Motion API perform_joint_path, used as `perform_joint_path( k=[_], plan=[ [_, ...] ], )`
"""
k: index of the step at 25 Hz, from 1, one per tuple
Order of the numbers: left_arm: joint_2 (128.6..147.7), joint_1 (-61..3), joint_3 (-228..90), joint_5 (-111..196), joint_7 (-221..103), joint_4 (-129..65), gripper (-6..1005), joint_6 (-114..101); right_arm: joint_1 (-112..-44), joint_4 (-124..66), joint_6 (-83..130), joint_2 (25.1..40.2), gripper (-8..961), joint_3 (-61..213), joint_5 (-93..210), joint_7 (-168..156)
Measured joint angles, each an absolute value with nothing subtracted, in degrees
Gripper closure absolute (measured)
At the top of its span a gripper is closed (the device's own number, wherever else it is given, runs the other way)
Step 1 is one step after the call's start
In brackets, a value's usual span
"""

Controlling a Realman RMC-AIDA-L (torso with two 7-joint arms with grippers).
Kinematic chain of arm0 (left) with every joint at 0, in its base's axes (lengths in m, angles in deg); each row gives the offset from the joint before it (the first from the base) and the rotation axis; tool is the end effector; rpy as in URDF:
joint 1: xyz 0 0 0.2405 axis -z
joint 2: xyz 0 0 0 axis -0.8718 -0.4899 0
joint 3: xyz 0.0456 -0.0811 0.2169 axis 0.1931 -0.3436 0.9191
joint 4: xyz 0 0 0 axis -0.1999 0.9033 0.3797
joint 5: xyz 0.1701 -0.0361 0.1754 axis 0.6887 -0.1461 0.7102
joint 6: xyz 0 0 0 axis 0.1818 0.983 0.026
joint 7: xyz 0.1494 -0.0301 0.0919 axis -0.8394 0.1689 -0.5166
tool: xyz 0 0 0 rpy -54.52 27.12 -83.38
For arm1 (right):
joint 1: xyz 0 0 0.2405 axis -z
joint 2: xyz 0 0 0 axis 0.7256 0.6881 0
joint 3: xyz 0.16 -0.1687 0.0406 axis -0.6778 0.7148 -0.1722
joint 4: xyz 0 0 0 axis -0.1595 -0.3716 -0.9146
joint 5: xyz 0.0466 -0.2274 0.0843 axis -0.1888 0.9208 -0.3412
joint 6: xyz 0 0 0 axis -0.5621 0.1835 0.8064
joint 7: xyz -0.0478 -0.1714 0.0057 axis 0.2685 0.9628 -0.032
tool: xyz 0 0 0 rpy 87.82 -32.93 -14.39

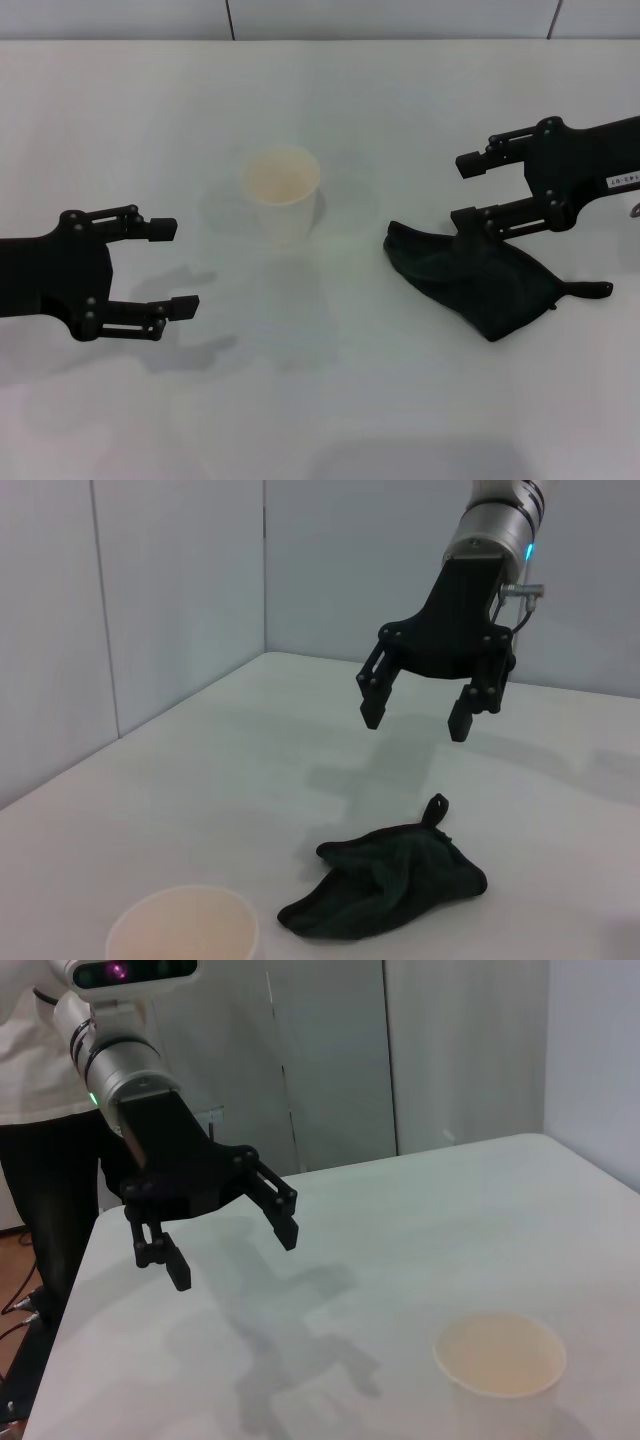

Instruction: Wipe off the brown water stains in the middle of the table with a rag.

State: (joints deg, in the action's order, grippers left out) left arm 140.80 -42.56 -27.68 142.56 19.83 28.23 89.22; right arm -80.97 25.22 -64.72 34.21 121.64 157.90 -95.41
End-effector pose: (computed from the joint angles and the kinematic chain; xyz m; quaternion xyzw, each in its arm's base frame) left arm -0.2552 0.3140 0.0468 -0.9717 -0.1017 -0.1825 0.1107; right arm 0.1761 0.3863 0.0331 -0.9830 0.0886 0.1440 0.0710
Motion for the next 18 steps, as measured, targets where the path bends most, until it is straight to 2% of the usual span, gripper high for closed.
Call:
perform_joint_path(
  k=[18],
  plan=[
    [140.81,-42.82,-27.68,142.94,19.8,28.13,111,89.1,-80.98,24.79,-64.34,34.25,272,122.03,158.0,-95.45]
  ],
)
